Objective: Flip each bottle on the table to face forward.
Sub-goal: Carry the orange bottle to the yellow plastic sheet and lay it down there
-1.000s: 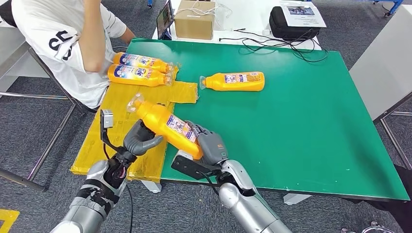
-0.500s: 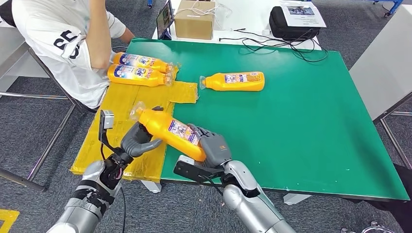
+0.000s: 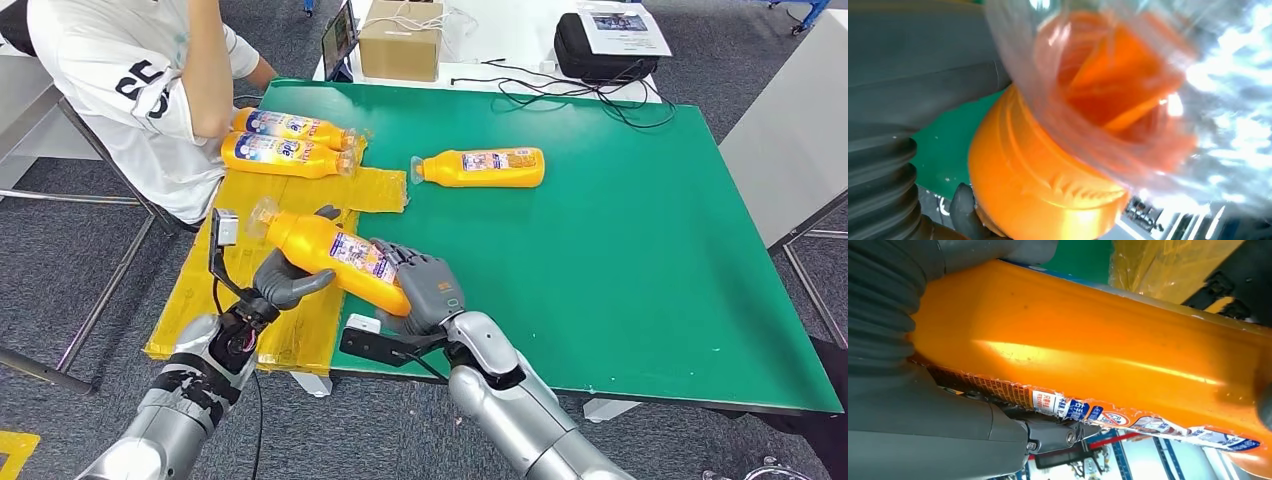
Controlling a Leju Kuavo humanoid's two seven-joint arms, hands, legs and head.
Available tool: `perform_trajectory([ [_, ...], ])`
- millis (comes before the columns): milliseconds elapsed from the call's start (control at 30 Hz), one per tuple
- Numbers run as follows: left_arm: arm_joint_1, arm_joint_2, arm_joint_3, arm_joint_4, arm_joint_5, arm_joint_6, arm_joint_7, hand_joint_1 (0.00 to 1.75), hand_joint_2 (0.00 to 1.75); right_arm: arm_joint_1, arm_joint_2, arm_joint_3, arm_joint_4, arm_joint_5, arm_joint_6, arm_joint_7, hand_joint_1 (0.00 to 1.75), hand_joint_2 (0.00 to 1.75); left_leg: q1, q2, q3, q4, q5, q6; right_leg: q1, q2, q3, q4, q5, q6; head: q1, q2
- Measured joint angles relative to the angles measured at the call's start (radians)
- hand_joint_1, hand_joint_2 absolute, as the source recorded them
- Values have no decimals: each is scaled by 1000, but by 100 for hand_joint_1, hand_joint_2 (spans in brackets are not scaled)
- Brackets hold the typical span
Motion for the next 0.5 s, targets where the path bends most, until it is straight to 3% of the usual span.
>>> perform_trajectory([
  [433, -11, 0, 6, 48, 241, -57, 87, 0, 175, -71, 0, 80, 41, 34, -6, 5, 175, 175, 0, 0, 0, 0, 0, 0, 0, 0, 0, 0, 0, 0, 0, 0],
  [467, -9, 0, 7, 48, 251, -56, 90, 0, 175, -73, 0, 85, 44, 34, -7, 6, 168, 175, 0, 0, 0, 0, 0, 0, 0, 0, 0, 0, 0, 0, 0, 0],
  [500, -6, 0, 8, 48, 256, -56, 92, 0, 175, -74, 0, 89, 47, 34, -9, 6, 145, 175, 0, 0, 0, 0, 0, 0, 0, 0, 0, 0, 0, 0, 0, 0],
])
